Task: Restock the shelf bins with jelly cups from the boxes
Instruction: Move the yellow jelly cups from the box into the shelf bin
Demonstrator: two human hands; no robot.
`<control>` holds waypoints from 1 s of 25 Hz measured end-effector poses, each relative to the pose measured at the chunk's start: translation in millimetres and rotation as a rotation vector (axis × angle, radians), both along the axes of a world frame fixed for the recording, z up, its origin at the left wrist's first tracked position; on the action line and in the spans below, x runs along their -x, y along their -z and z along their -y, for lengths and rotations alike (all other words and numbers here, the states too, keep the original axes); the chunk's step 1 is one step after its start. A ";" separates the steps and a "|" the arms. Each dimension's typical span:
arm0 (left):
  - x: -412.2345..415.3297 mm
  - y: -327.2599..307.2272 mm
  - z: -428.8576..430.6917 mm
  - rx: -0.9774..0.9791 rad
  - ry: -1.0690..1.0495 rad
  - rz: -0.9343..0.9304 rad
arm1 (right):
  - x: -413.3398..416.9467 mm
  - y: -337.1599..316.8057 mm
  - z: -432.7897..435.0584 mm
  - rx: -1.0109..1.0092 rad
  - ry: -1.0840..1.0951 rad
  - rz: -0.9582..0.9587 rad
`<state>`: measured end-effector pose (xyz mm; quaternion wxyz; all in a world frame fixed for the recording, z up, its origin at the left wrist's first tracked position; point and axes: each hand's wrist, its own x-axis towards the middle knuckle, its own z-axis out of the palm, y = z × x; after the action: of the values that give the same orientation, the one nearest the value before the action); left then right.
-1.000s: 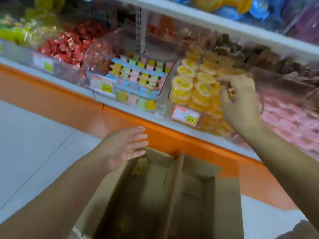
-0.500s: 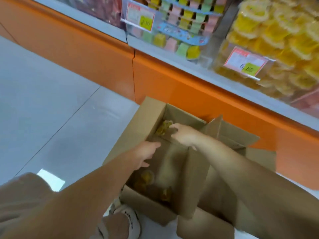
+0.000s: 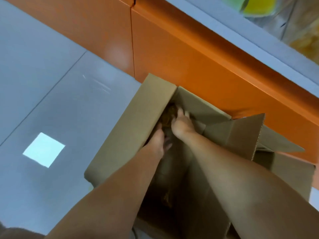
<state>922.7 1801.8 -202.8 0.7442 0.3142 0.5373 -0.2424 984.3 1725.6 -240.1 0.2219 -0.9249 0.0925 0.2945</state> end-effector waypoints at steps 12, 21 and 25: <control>-6.8 15.2 8.3 0.135 0.000 0.021 | 23.2 10.0 37.1 -0.610 0.653 -0.299; 21.4 -28.8 -7.6 0.073 0.266 0.223 | 66.8 -50.3 56.7 -0.615 0.703 -0.319; 46.8 -56.2 -34.4 0.032 0.601 0.359 | 115.0 -27.4 44.7 -0.088 0.035 -0.805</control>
<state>875.9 1836.2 -146.6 0.7269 0.4844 0.2777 -0.3998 869.3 1680.9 -212.6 0.2123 -0.7237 0.1751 0.6328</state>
